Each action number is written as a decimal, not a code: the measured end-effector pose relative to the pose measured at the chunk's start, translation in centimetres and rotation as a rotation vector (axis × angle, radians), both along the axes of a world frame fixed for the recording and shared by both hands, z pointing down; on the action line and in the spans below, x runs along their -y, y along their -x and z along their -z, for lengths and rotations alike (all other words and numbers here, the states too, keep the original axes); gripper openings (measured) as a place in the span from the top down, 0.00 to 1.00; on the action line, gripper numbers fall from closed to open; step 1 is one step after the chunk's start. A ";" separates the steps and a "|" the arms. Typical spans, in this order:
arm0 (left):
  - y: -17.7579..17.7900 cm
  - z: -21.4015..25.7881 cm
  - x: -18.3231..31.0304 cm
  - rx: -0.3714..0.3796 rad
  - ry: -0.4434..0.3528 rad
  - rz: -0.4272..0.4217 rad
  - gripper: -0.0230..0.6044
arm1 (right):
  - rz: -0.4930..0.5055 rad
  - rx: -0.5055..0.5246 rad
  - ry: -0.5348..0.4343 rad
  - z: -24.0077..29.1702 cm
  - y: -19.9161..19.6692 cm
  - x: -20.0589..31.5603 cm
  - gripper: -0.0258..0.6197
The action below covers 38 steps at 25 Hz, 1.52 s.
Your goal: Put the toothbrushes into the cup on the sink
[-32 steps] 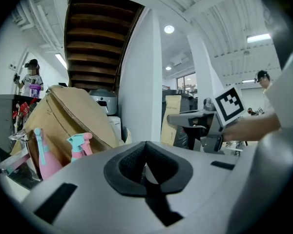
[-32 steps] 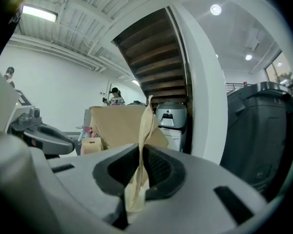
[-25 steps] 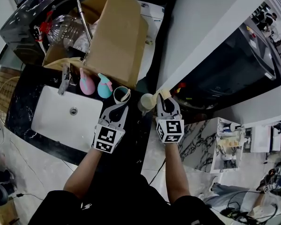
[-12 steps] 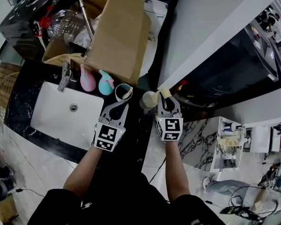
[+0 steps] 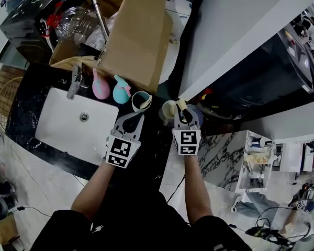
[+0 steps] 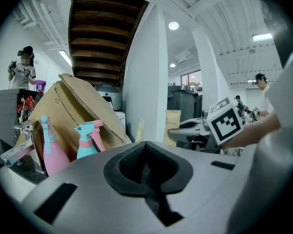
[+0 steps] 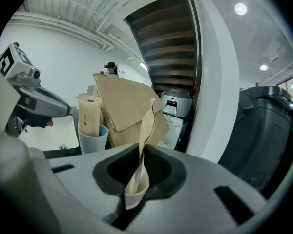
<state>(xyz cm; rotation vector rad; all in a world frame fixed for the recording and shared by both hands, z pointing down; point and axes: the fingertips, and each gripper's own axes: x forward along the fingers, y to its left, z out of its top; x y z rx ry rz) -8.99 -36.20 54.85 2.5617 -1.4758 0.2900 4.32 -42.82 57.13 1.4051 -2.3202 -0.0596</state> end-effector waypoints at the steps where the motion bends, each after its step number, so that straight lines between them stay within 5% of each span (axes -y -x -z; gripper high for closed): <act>1: 0.1 0.0 0.0 0.000 0.001 0.001 0.96 | 0.001 -0.004 0.004 -0.2 0.1 0.0 0.91; 15: 0.7 -0.2 -1.1 0.013 -0.002 0.012 0.96 | 0.086 -0.030 0.060 -2.4 2.6 -1.0 0.88; 22: 0.8 0.6 -2.4 0.027 -0.024 0.012 0.96 | 0.140 -0.048 0.114 -3.5 3.2 -2.5 0.68; 27: 0.5 1.5 -3.6 0.040 -0.039 0.009 0.96 | 0.138 -0.048 0.127 -2.9 2.5 -4.1 0.65; 38: 0.4 3.7 -6.6 0.064 -0.094 0.060 0.96 | 0.097 0.081 0.052 1.4 0.5 -9.1 0.65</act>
